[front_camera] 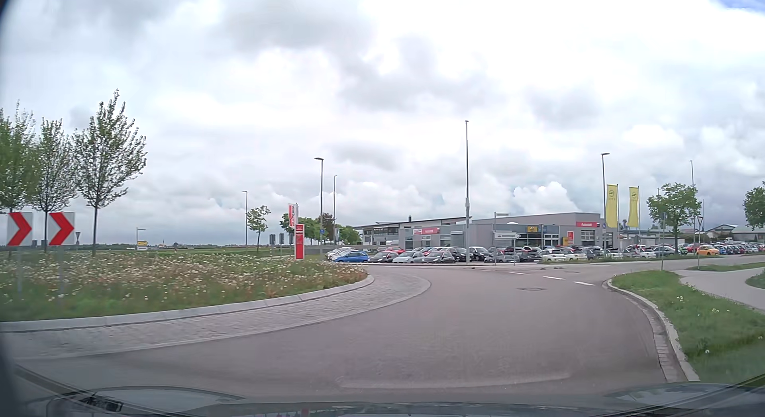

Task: Follow the waypoints while adhering to traffic rules and regulations

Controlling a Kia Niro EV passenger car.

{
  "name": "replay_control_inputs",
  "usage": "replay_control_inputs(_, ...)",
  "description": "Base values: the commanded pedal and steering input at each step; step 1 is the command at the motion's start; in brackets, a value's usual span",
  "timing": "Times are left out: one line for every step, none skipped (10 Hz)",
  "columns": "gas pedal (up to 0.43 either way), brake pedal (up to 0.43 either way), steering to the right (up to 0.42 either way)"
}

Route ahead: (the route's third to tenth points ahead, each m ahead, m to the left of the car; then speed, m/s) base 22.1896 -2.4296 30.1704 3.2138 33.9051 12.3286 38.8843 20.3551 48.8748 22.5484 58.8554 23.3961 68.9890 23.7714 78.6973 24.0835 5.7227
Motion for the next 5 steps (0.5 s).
replay_control_inputs(0.079,0.018,0.214)
replay_control_inputs(0.079,0.018,0.199)
replay_control_inputs(0.087,0.012,0.178)
replay_control_inputs(0.067,0.012,0.149)
replay_control_inputs(0.079,0.012,0.139)
